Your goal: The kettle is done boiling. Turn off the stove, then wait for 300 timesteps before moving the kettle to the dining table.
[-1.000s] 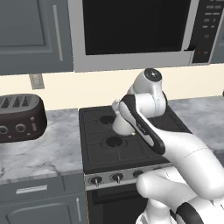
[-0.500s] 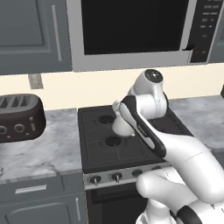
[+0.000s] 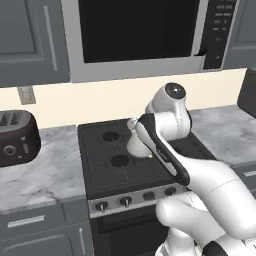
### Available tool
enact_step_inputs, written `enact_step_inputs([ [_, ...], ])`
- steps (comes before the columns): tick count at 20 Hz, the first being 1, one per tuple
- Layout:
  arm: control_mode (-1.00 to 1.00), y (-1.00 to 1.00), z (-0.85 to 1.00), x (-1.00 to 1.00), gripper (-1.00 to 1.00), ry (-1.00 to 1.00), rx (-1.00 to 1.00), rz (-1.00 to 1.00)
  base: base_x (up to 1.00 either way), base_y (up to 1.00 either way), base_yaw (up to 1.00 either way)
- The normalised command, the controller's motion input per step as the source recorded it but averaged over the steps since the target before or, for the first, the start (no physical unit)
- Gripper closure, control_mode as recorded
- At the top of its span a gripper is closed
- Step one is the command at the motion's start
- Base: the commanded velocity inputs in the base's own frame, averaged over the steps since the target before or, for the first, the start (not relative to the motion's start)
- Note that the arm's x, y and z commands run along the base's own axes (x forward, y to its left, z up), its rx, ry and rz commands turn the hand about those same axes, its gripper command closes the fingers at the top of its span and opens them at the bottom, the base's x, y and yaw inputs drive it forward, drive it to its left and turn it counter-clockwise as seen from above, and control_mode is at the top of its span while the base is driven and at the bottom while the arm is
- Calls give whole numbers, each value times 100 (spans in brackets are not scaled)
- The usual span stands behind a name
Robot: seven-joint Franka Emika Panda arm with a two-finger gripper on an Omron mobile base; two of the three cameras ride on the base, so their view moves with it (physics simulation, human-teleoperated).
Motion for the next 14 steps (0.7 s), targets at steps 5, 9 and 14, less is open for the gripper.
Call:
enact_step_inputs([
  [5,100,0,0,0,100,0,0,0,0,-12,-33],
  [9,100,0,0,0,100,0,0,0,0,-3,-40],
  [14,100,0,0,0,100,0,0,0,0,0,-44],
])
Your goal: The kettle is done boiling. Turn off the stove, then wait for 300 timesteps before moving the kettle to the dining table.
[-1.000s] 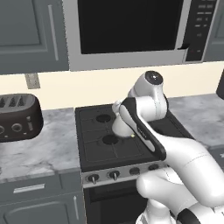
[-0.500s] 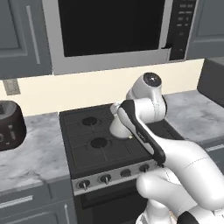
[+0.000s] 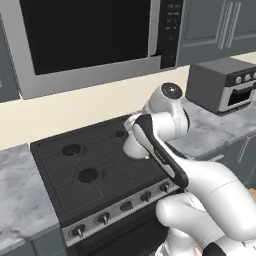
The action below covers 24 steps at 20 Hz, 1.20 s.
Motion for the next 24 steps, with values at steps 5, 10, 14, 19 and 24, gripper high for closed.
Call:
enact_step_inputs([
  [5,100,0,0,0,100,0,0,0,-2,-2,-47],
  [10,100,0,0,0,100,0,0,0,-1,0,-50],
  [14,100,0,0,0,100,0,0,0,0,0,-50],
  [19,100,0,0,0,100,0,0,0,-1,0,-52],
  [24,100,0,0,0,100,0,0,0,-7,-4,-53],
])
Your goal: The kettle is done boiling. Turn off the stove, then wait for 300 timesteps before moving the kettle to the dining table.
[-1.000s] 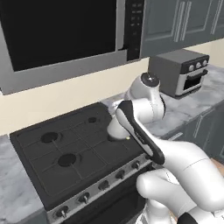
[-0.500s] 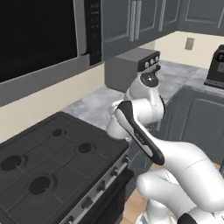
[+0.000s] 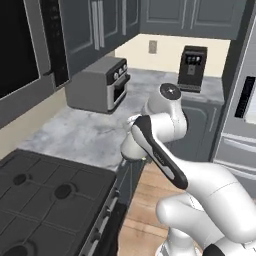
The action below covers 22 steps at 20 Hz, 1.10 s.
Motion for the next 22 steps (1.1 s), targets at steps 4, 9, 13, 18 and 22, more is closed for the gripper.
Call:
enact_step_inputs([
  [4,100,0,0,0,100,0,0,0,-22,-12,-56],
  [9,100,0,0,0,100,0,0,0,-31,-12,-56],
  [13,100,0,0,0,100,0,0,0,-34,-11,-55],
  [18,100,0,0,0,100,0,0,0,-34,-10,-54],
  [22,100,0,0,0,100,0,0,0,-20,-13,-55],
])
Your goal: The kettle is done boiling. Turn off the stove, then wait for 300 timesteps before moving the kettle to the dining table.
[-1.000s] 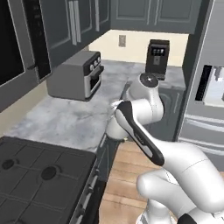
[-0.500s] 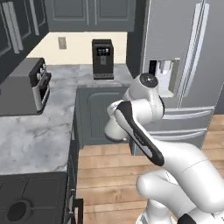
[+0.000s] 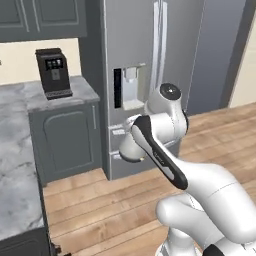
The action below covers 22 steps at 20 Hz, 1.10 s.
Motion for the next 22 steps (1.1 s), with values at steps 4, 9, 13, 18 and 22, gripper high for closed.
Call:
enact_step_inputs([
  [4,100,0,0,0,100,0,0,0,-11,-13,-55],
  [9,100,0,0,0,100,0,0,0,-5,-13,-55],
  [13,100,0,0,0,100,0,0,0,0,-9,-54],
  [18,100,0,0,0,100,0,0,0,0,0,-51],
  [22,100,0,0,0,100,0,0,0,1,0,-47],
])
